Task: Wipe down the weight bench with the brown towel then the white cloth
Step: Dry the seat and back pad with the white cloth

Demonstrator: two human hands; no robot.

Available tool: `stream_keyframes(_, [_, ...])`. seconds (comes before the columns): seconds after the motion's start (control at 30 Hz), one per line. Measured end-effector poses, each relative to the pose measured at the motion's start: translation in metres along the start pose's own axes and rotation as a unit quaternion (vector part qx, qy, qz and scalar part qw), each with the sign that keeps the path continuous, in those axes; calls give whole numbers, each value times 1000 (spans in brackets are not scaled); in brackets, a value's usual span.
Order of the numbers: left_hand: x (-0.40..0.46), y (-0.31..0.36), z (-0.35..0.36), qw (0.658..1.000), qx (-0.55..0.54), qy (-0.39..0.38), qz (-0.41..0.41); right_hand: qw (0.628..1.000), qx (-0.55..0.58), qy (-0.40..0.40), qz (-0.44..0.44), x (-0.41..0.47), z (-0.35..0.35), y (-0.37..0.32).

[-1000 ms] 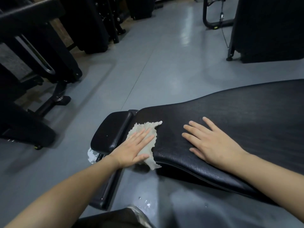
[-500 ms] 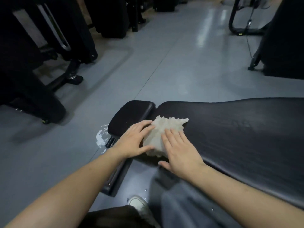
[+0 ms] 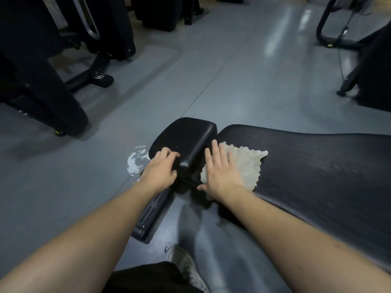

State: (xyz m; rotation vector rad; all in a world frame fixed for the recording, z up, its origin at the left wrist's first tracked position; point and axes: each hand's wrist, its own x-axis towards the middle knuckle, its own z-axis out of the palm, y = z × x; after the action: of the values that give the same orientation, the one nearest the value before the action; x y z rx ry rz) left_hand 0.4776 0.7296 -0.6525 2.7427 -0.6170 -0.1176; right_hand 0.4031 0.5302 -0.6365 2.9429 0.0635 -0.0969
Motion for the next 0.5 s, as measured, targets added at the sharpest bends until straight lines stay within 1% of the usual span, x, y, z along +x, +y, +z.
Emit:
stream_keyframes(0.1, [2, 5, 1, 1000, 4, 6, -17, 999, -18, 39, 12, -8, -4, 0])
stream_keyframes(0.23, [3, 9, 1, 999, 1, 2, -34, 1000, 6, 31, 5, -17, -13, 5])
stream_keyframes(0.3, [3, 11, 1, 999, -1, 2, -41, 1000, -5, 13, -11, -21, -15, 11])
stream_keyframes(0.43, [1, 14, 3, 998, -5, 6, -56, 997, -10, -70, -12, -20, -11, 31])
stream_keyframes(0.5, [1, 15, 4, 999, -1, 9, -53, 997, -5, -74, -4, -18, -6, 32])
